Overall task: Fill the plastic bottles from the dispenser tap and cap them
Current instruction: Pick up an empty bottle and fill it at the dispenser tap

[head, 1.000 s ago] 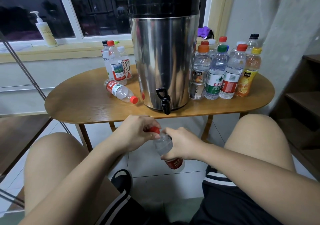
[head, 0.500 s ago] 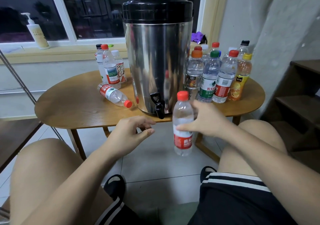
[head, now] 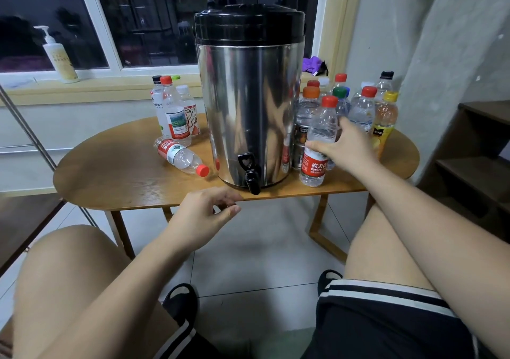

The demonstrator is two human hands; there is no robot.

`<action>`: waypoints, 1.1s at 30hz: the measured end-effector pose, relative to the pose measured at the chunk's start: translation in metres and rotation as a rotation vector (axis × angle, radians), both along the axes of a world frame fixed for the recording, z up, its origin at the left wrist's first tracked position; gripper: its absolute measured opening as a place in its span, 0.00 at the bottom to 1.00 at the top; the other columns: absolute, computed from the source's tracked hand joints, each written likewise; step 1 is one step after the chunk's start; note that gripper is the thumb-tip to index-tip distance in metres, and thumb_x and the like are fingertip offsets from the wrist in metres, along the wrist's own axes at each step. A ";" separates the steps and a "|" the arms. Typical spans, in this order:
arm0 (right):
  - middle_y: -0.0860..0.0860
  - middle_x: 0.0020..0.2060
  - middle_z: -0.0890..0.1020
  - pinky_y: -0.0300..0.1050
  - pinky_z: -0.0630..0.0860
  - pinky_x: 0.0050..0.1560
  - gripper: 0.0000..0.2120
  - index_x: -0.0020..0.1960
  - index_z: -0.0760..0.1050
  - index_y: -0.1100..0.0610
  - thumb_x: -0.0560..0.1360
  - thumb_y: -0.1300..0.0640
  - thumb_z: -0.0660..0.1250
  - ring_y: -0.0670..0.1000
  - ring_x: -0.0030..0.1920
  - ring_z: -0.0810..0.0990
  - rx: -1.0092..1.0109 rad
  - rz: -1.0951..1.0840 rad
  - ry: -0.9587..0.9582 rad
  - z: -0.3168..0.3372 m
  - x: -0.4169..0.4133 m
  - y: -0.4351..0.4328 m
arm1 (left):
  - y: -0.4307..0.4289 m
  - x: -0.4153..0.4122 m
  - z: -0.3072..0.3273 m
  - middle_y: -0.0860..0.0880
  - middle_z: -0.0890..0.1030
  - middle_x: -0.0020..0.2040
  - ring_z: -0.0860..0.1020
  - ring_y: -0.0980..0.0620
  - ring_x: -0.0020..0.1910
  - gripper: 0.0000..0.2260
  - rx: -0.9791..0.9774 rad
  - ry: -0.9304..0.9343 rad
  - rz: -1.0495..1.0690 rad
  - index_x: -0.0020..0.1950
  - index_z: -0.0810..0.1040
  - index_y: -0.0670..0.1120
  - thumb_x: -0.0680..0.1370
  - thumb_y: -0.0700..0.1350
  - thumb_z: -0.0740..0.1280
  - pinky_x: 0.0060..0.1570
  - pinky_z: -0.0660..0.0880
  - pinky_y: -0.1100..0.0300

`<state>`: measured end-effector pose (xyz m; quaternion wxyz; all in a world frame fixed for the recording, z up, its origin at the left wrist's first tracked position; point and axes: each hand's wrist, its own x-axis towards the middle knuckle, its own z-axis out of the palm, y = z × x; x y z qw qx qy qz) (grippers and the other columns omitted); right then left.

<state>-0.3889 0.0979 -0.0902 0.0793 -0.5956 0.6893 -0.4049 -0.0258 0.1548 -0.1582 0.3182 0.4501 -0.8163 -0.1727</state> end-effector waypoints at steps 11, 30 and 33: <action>0.57 0.56 0.85 0.49 0.76 0.48 0.43 0.65 0.76 0.61 0.66 0.32 0.83 0.60 0.56 0.83 0.130 -0.103 0.143 -0.036 -0.001 -0.035 | -0.001 0.000 -0.001 0.61 0.86 0.45 0.82 0.61 0.50 0.06 0.008 -0.004 0.016 0.58 0.87 0.56 0.81 0.50 0.76 0.45 0.73 0.73; 0.59 0.63 0.84 0.52 0.80 0.57 0.44 0.70 0.69 0.62 0.68 0.39 0.85 0.62 0.63 0.84 0.068 -0.066 0.073 -0.047 0.005 -0.032 | -0.123 0.049 0.014 0.50 0.76 0.69 0.75 0.44 0.69 0.21 -0.122 -0.377 0.250 0.69 0.79 0.57 0.78 0.51 0.79 0.65 0.80 0.40; 0.58 0.61 0.85 0.54 0.83 0.55 0.45 0.69 0.70 0.61 0.67 0.34 0.83 0.61 0.60 0.85 0.087 -0.047 0.090 -0.048 0.009 -0.021 | -0.130 0.047 0.012 0.51 0.76 0.67 0.73 0.45 0.68 0.20 -0.167 -0.448 0.237 0.69 0.80 0.57 0.79 0.49 0.78 0.66 0.78 0.41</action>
